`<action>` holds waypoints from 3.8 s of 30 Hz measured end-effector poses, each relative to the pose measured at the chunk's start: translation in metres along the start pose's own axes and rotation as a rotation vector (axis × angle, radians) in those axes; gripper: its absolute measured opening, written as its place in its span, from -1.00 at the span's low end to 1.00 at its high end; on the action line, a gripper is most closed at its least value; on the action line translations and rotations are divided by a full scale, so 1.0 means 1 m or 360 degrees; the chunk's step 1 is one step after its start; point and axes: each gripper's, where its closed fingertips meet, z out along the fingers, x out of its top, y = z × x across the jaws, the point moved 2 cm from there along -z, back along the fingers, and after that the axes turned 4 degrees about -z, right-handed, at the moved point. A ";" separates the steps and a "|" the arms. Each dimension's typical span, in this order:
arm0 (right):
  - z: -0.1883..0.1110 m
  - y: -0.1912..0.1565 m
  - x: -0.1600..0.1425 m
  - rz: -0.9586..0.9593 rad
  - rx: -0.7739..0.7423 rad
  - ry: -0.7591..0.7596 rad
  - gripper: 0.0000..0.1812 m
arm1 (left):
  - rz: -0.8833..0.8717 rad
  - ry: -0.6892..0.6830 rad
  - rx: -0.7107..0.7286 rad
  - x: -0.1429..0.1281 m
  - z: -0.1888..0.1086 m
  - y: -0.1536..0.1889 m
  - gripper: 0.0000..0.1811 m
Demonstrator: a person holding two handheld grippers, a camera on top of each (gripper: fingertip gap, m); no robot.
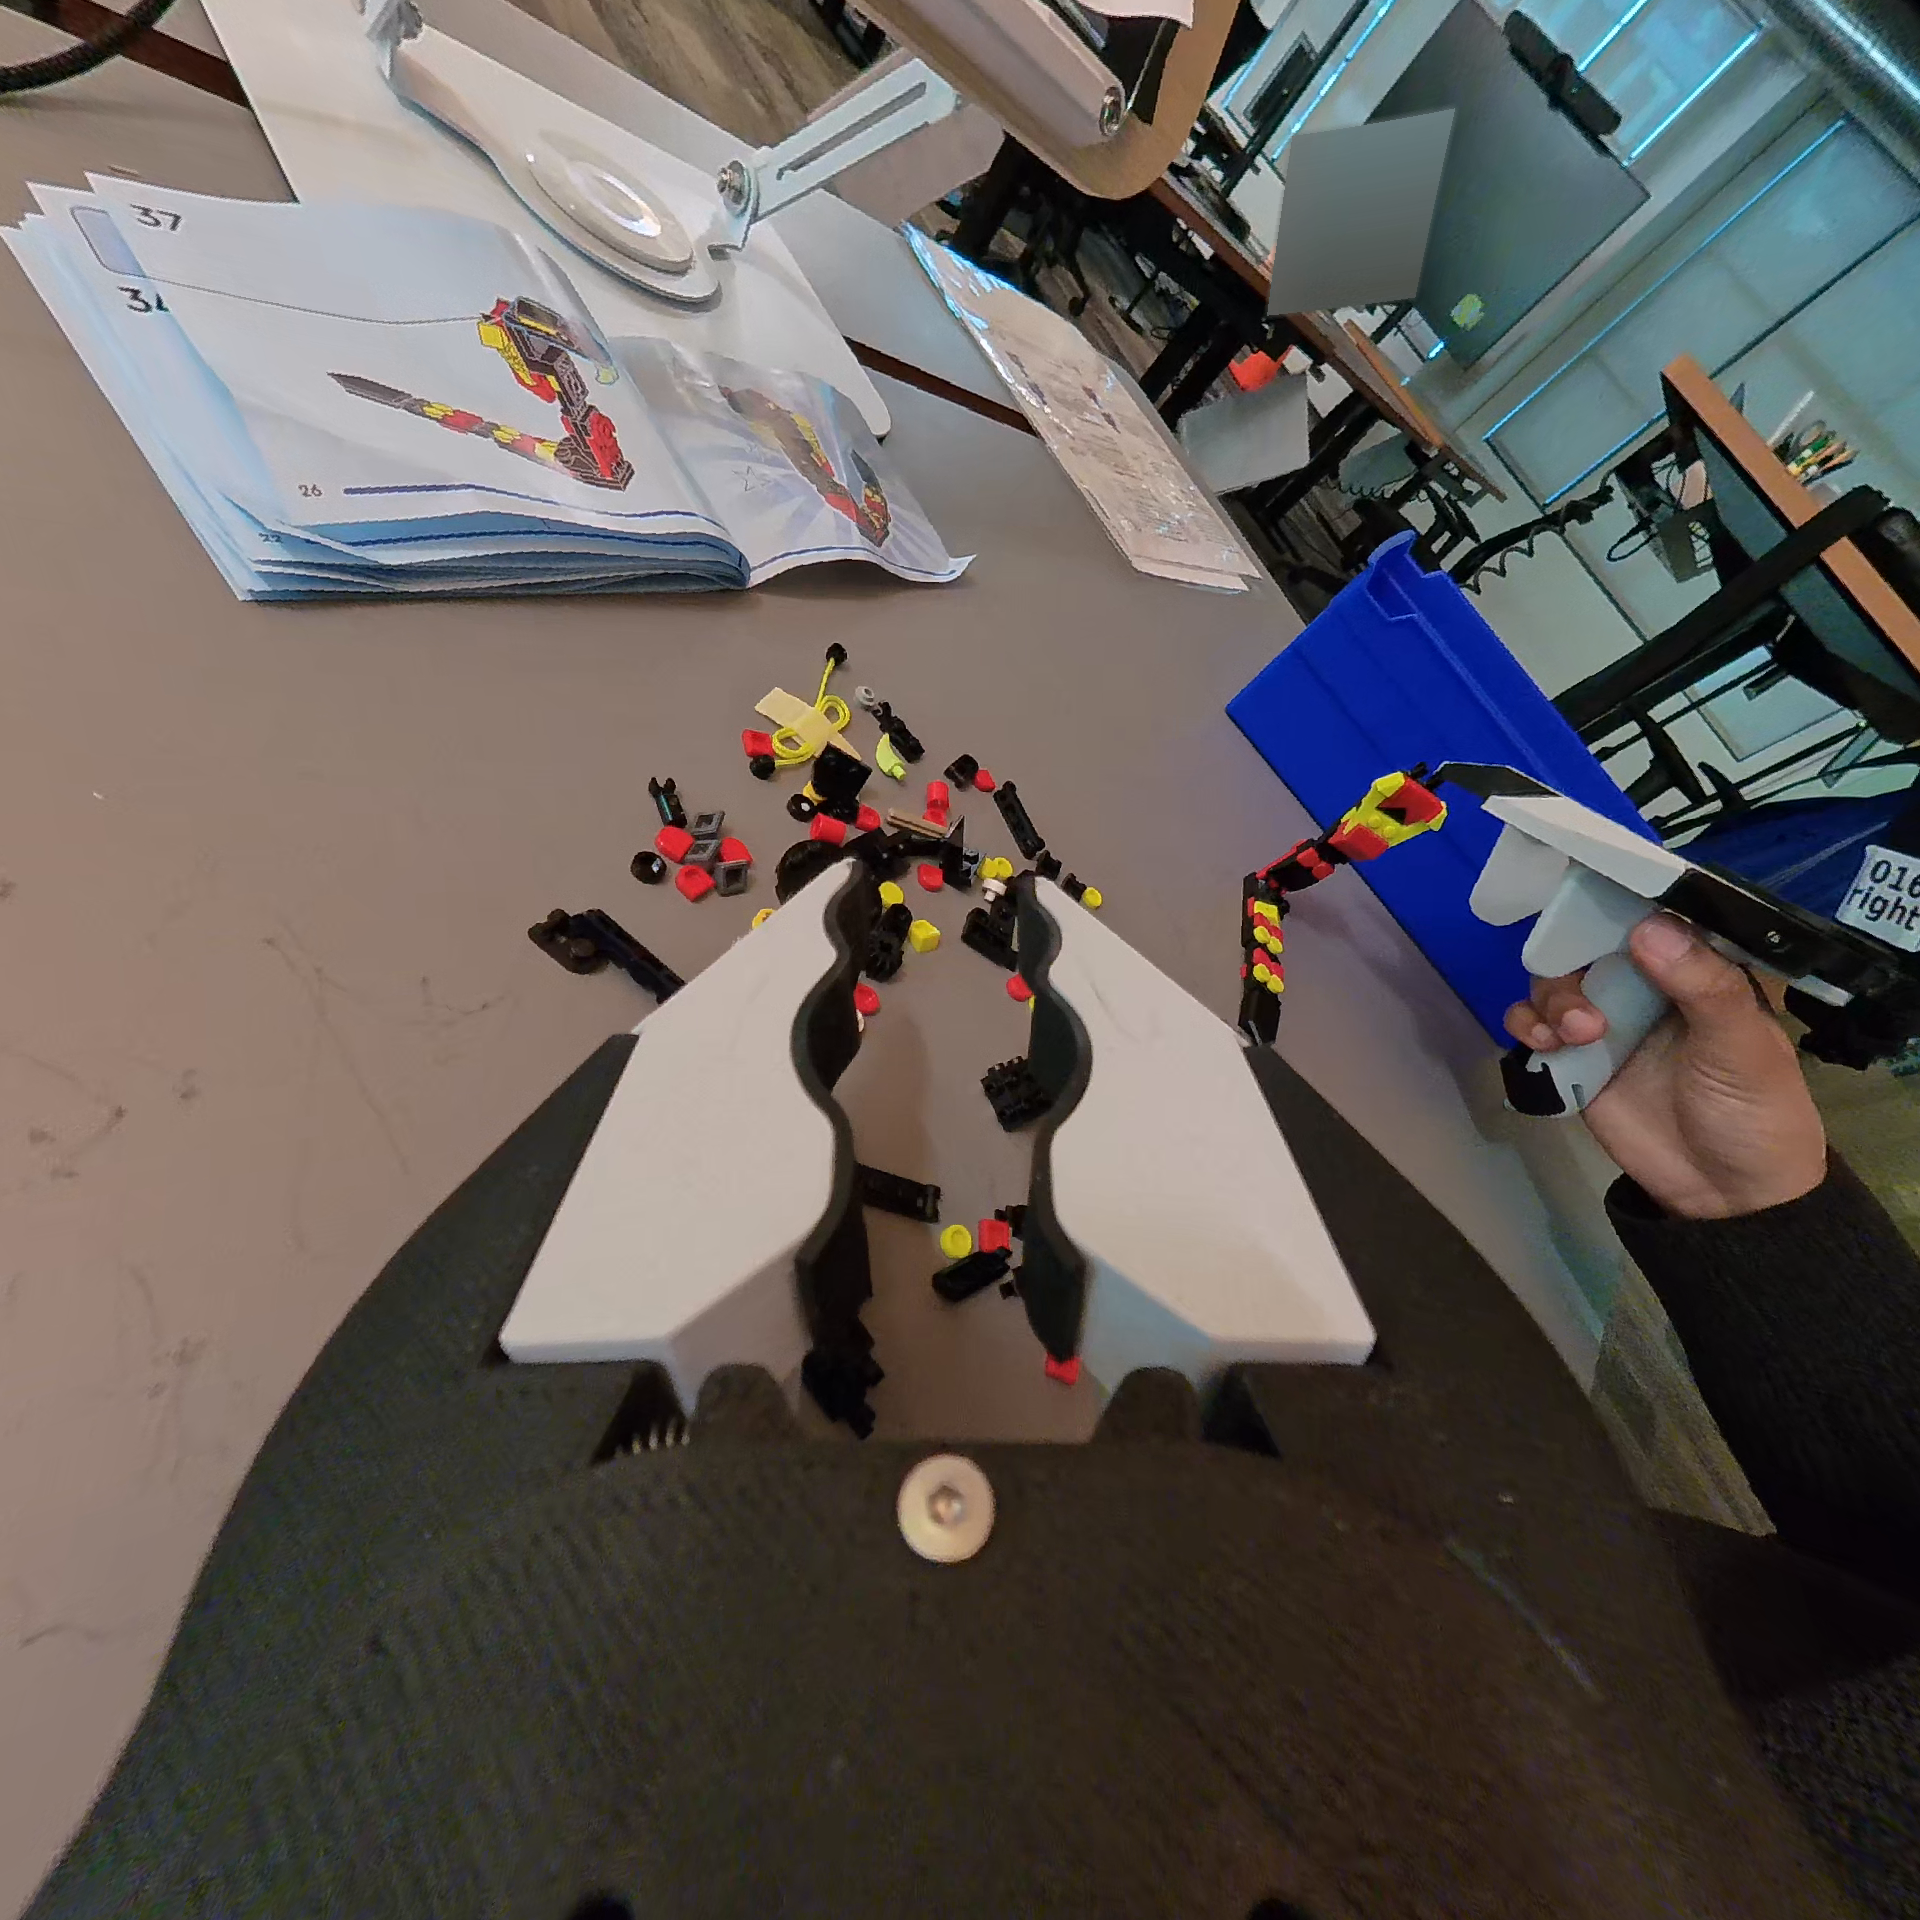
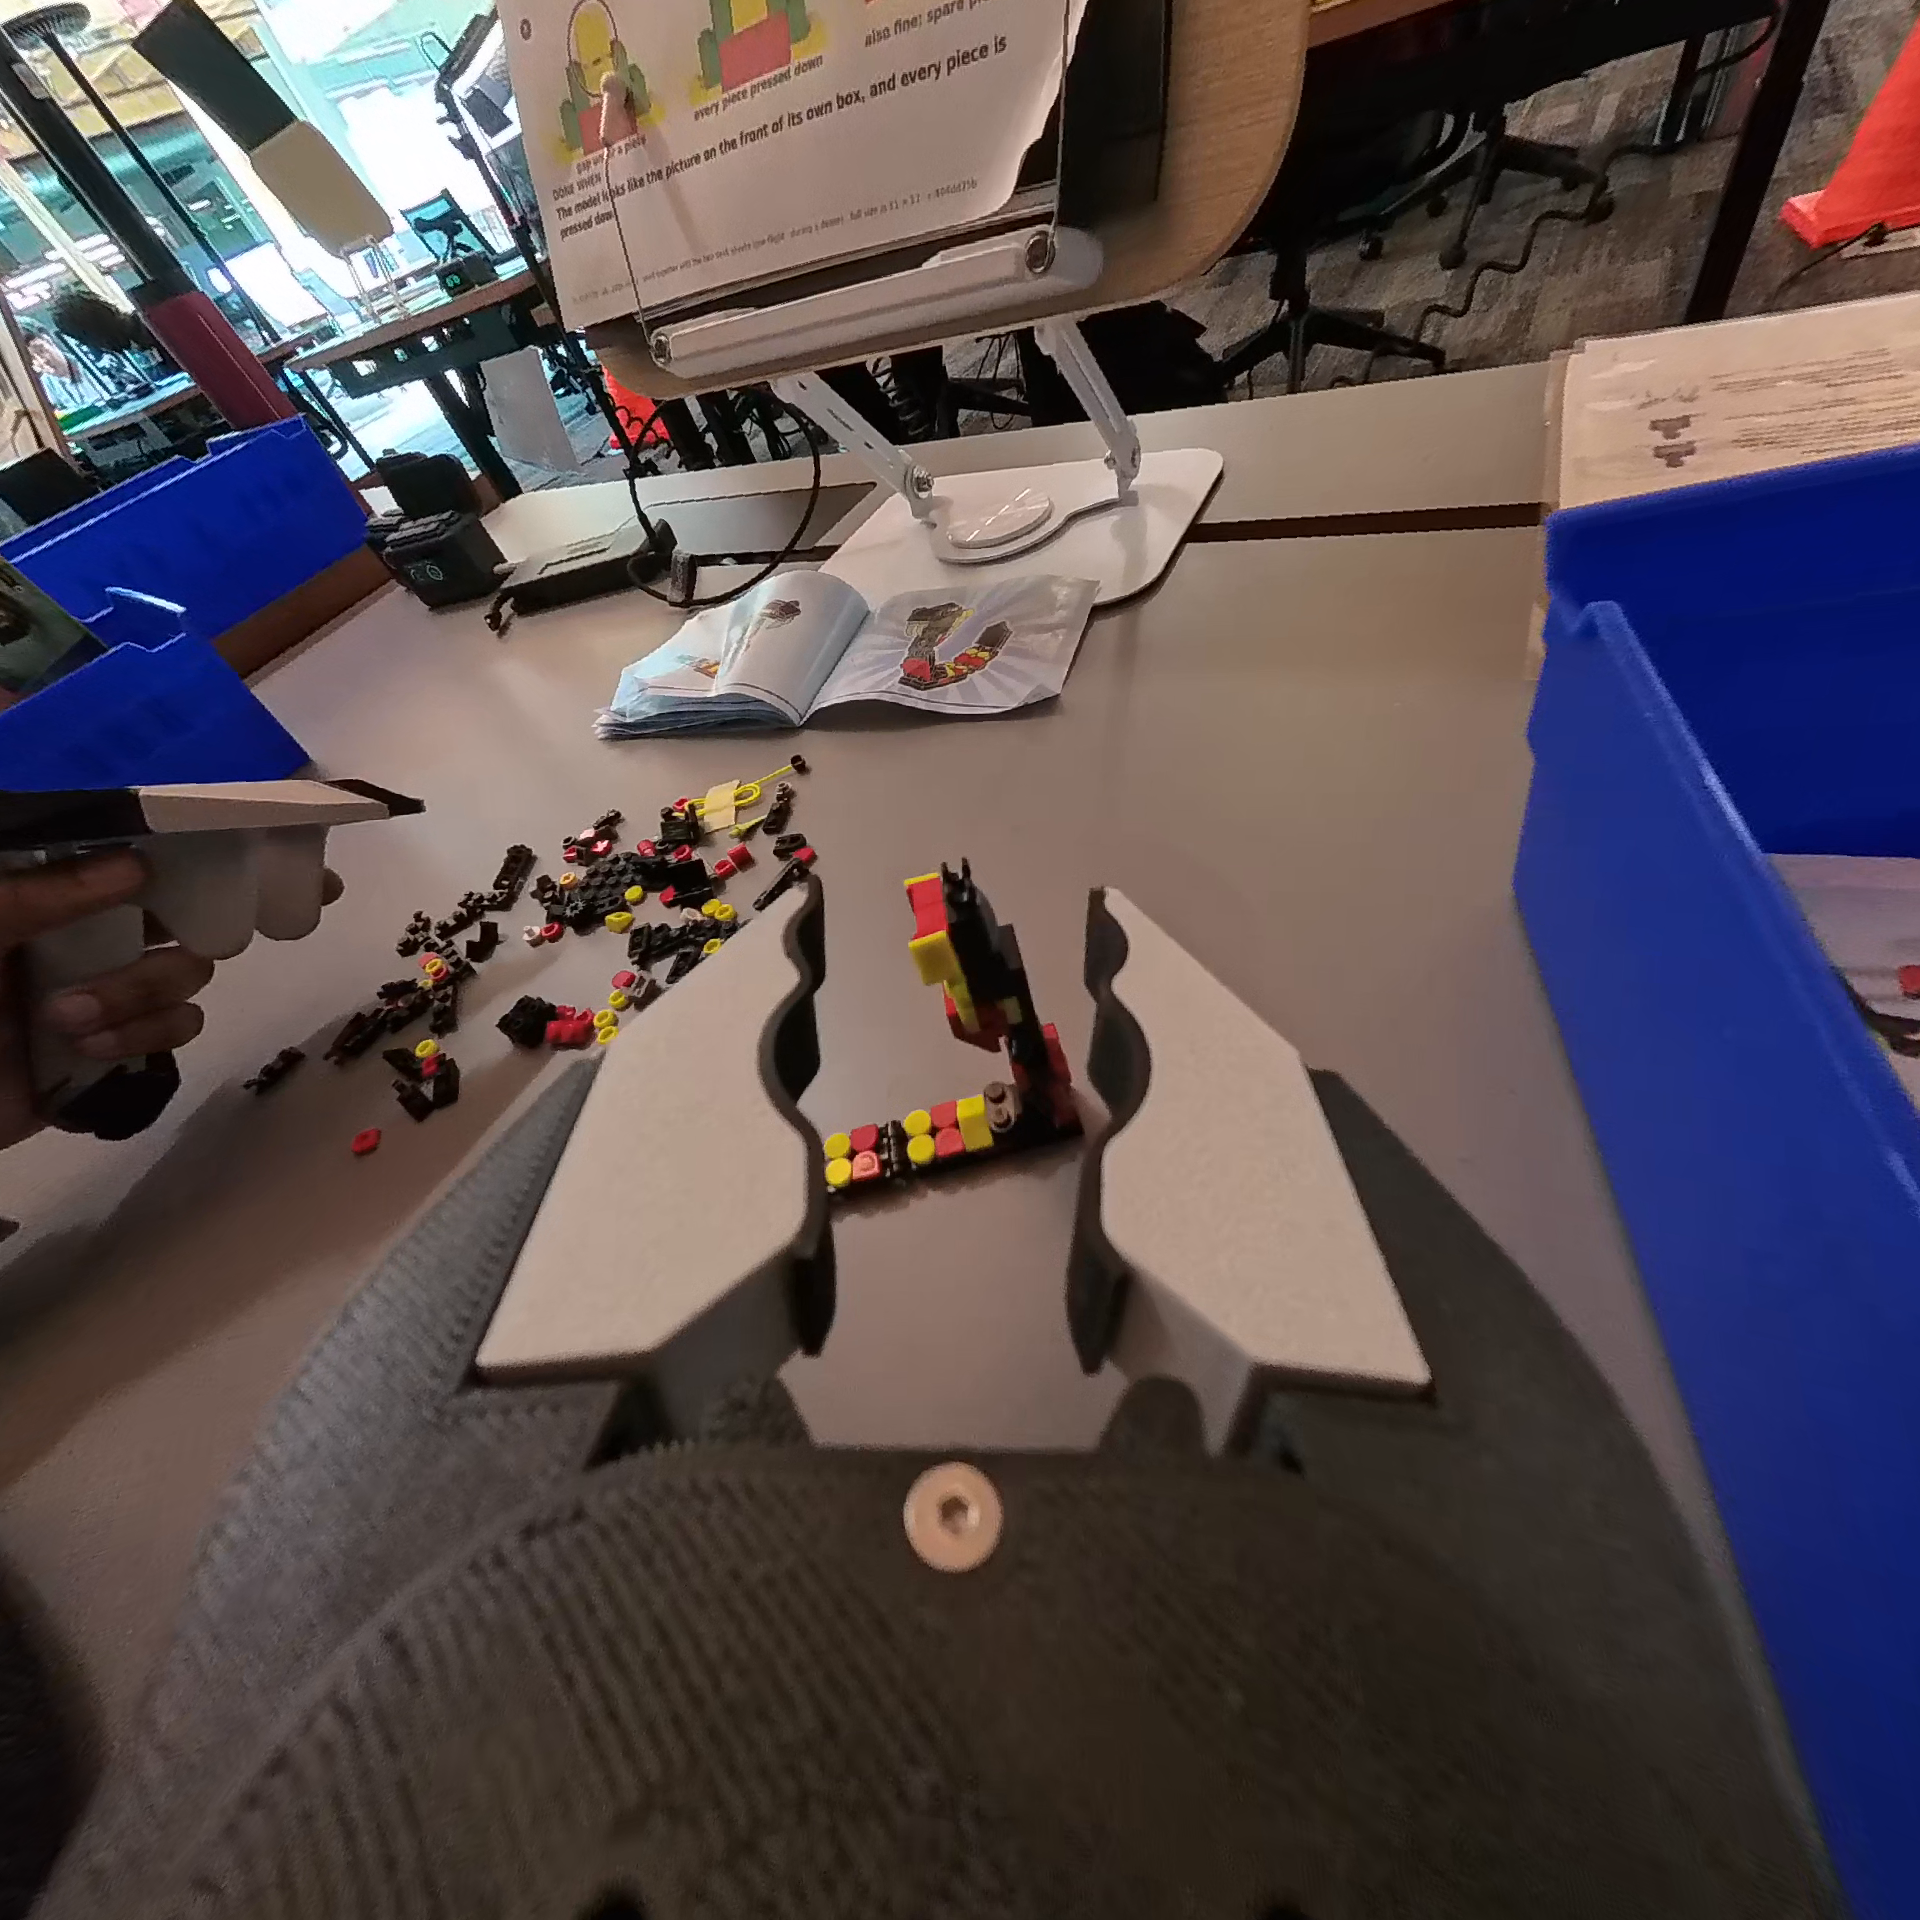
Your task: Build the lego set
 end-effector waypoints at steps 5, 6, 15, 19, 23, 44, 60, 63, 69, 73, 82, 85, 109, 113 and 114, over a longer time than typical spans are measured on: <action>-0.004 -0.003 0.007 -0.0146 -0.0032 0.0029 -0.46 | 0.0005 -0.0002 0.0000 0.000 0.000 0.001 -0.72; -0.006 -0.006 0.009 -0.0221 -0.0031 0.0042 -0.46 | 0.0007 -0.0002 0.0000 0.000 0.000 0.001 -0.72; -0.019 -0.088 0.009 -0.0657 0.0624 0.0101 -0.60 | 0.0014 -0.0009 0.0005 -0.001 0.000 0.001 -0.72; -0.017 -0.114 -0.035 -0.0594 0.0997 -0.0315 -0.62 | 0.0017 -0.0013 0.0005 -0.001 0.000 0.001 -0.72; -0.015 -0.125 -0.073 -0.0656 0.1110 -0.0644 -0.60 | 0.0020 -0.0019 0.0005 -0.002 0.001 0.001 -0.71; -0.008 -0.128 -0.070 -0.0326 0.1145 -0.0645 -0.81 | 0.0376 -0.0307 -0.0447 -0.039 0.013 0.064 -0.60; 0.001 -0.124 -0.051 -0.0207 0.1042 -0.0480 -0.84 | 0.0321 -0.0297 -0.0480 -0.037 0.012 0.064 -0.59; 0.005 -0.125 -0.034 -0.0043 0.1017 -0.0337 -0.85 | 0.0350 -0.0296 -0.0543 -0.038 0.011 0.071 -0.58; 0.009 -0.136 -0.010 0.0362 0.1058 -0.0120 -0.85 | 0.0452 -0.0310 -0.0730 -0.049 0.009 0.100 -0.57; 0.011 -0.146 -0.005 0.0630 0.1127 -0.0034 -0.85 | 0.0349 -0.0287 -0.0890 -0.054 0.007 0.125 -0.57; 0.010 -0.158 -0.005 0.0726 0.1212 -0.0017 -0.85 | 0.0151 -0.0198 -0.1023 -0.043 0.001 0.134 -0.73; 0.010 -0.159 -0.005 0.0762 0.1245 -0.0009 -0.85 | 0.0059 -0.0174 -0.1060 -0.038 -0.001 0.131 -0.80; 0.011 -0.118 -0.010 0.0266 0.0834 -0.0074 -0.90 | -0.0163 -0.0032 -0.0851 -0.009 -0.003 0.086 -0.81; 0.016 -0.125 -0.021 0.0074 0.0784 -0.0172 -0.86 | -0.0108 -0.0043 -0.0743 -0.008 -0.001 0.075 -0.80; 0.017 -0.126 -0.022 0.0054 0.0776 -0.0183 -0.86 | -0.0059 -0.0075 -0.0699 -0.012 0.001 0.074 -0.78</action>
